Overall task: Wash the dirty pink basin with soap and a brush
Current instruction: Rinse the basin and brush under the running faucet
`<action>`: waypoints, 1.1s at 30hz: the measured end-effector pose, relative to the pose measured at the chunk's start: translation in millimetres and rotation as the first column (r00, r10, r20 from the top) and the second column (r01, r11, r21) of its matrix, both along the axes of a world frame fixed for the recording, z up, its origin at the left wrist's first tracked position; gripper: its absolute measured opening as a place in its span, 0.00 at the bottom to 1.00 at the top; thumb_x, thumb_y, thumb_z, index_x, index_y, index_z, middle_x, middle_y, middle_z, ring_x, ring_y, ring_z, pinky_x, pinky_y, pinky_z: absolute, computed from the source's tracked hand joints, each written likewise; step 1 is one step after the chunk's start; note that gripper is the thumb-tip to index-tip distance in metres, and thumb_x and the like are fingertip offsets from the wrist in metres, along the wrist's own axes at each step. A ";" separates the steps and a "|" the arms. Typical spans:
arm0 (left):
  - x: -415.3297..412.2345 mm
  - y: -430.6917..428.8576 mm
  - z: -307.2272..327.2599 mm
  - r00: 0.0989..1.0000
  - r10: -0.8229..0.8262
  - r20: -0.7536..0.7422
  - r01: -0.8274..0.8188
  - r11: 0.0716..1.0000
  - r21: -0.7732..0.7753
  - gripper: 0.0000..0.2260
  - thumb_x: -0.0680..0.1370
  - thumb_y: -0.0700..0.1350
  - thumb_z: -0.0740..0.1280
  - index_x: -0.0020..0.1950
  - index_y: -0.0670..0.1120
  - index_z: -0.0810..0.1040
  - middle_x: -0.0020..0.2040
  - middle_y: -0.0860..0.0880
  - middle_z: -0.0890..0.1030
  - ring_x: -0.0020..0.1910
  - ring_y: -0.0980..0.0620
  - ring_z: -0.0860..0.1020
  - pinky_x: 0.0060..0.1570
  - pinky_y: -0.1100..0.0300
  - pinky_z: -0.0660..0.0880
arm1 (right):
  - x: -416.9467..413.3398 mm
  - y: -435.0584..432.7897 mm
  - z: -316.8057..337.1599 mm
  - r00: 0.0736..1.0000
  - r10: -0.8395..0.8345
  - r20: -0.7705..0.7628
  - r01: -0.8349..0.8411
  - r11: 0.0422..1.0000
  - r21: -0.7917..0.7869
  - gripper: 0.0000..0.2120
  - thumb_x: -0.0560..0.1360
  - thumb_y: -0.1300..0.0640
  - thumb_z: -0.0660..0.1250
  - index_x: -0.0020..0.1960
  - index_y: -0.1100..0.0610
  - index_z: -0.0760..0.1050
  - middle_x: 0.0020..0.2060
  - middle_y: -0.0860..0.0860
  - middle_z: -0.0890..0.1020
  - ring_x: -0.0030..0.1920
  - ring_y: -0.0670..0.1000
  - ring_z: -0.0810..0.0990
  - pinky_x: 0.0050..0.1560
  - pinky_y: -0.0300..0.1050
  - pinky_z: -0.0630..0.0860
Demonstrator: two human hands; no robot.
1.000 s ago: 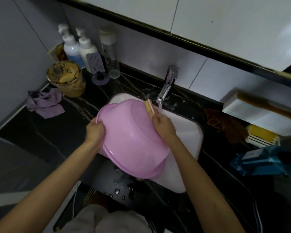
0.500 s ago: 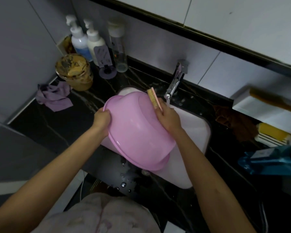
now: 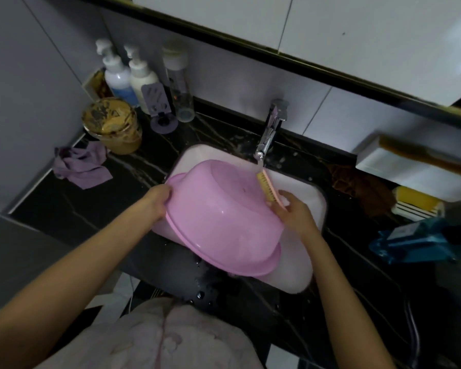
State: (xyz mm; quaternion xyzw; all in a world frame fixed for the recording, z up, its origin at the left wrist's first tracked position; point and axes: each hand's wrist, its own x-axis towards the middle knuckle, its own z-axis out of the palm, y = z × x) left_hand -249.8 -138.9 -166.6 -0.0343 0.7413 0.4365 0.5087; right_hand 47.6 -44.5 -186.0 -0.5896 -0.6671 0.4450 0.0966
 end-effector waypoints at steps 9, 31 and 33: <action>-22.4 -4.0 -0.5 0.988 -0.131 0.080 0.136 0.989 -0.058 0.12 0.82 0.37 0.54 0.43 0.40 0.74 0.21 0.44 0.78 0.26 0.48 0.78 0.48 0.59 0.75 | 43.7 -25.7 22.1 0.955 -0.267 0.126 0.282 0.952 -0.117 0.17 0.76 0.45 0.62 0.60 0.54 0.69 0.47 0.56 0.79 0.40 0.55 0.78 0.38 0.44 0.73; 42.3 42.0 -16.2 0.868 -0.418 0.268 0.393 0.908 0.144 0.14 0.81 0.50 0.56 0.42 0.42 0.72 0.41 0.42 0.74 0.40 0.44 0.73 0.40 0.56 0.70 | 60.1 -110.9 70.5 0.538 -0.808 -0.241 0.808 0.575 -0.127 0.15 0.76 0.64 0.56 0.62 0.59 0.72 0.46 0.54 0.80 0.45 0.52 0.79 0.47 0.47 0.77; 54.5 51.9 -19.8 0.833 -0.501 0.235 0.469 0.864 0.183 0.10 0.78 0.48 0.59 0.46 0.42 0.75 0.47 0.41 0.77 0.45 0.43 0.76 0.46 0.55 0.72 | 62.5 -121.1 74.3 0.499 -0.824 -0.269 0.844 0.533 -0.067 0.13 0.77 0.64 0.57 0.60 0.61 0.73 0.49 0.56 0.80 0.43 0.50 0.77 0.44 0.44 0.74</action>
